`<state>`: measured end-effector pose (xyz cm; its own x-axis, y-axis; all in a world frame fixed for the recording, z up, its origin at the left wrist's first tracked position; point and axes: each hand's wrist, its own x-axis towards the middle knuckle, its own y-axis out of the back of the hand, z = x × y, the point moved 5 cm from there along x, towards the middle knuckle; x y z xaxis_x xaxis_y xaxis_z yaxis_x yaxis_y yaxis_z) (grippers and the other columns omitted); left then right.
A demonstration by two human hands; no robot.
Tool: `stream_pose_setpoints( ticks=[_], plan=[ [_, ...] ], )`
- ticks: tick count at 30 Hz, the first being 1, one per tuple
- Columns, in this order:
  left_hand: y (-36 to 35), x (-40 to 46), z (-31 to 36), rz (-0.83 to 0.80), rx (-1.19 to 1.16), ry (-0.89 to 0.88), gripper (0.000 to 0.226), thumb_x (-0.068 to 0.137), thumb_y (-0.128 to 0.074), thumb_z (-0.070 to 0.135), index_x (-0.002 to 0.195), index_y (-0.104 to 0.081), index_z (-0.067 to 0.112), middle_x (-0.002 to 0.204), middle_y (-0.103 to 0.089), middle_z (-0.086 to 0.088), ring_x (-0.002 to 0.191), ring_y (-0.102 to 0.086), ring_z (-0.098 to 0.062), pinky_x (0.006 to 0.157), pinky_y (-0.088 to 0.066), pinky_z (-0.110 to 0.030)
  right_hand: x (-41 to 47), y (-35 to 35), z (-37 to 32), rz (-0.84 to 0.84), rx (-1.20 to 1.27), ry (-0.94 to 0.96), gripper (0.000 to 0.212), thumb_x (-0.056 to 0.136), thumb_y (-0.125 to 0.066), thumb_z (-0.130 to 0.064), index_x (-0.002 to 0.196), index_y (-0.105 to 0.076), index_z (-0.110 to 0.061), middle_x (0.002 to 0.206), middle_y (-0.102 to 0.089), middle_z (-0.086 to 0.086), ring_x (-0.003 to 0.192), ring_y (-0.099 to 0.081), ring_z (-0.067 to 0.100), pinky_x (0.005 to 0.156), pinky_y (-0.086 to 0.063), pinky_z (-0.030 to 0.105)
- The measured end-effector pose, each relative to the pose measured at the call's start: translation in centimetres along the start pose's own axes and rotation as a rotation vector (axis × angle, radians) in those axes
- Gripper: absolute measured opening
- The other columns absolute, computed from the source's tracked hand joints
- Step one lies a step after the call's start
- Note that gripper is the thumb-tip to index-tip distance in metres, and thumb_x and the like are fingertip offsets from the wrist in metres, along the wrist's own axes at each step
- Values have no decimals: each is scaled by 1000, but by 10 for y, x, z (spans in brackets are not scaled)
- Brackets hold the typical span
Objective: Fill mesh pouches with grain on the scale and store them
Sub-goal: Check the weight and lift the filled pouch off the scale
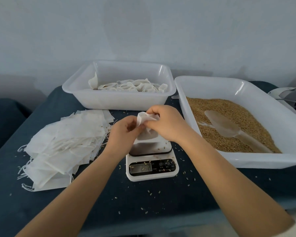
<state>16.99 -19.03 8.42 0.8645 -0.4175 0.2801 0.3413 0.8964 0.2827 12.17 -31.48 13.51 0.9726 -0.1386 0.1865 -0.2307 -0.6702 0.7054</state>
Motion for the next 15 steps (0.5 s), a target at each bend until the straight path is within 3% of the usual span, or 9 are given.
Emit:
stream_pose_setpoints(
  ticks=[4, 8, 10, 13, 15],
  plan=[
    [-4, 3, -3, 28, 39, -12, 16, 87, -63, 15, 78, -67, 28, 69, -63, 6, 63, -50, -3, 60, -38, -19, -9, -2, 5, 100, 38, 11, 12, 86, -66, -21, 82, -58, -30, 75, -51, -19, 69, -48, -4, 59, -34, -2],
    [-11, -1, -2, -24, 131, -40, 25, 89, -60, 11, 85, -68, 35, 70, -64, 22, 65, -54, 6, 58, -36, -6, -17, -9, 16, 105, 97, -24, 17, 84, -66, -18, 82, -58, -33, 79, -51, -20, 75, -49, -5, 62, -36, 5],
    [-12, -2, 0, -38, 168, -51, 24, 89, -58, 12, 90, -69, 33, 79, -67, 18, 73, -58, 3, 62, -41, -10, -20, -12, 22, 84, 135, -43, 16, 85, -67, -22, 86, -57, -34, 87, -54, -17, 81, -50, -4, 65, -35, 9],
    [-13, -5, -1, -79, 219, -41, 11, 91, -57, 15, 93, -67, 16, 84, -68, 4, 82, -61, -13, 69, -46, -24, -26, -11, 26, 73, 207, -59, 20, 83, -69, -30, 84, -54, -42, 99, -58, -11, 86, -52, -4, 66, -39, 9],
    [-13, -10, 2, -111, 231, -57, 13, 91, -56, 14, 99, -66, 12, 90, -69, 7, 88, -62, -8, 74, -47, -22, -30, -8, 25, 69, 244, -58, 21, 82, -71, -30, 83, -55, -44, 99, -59, -11, 87, -54, -5, 69, -39, 4]
  ],
)
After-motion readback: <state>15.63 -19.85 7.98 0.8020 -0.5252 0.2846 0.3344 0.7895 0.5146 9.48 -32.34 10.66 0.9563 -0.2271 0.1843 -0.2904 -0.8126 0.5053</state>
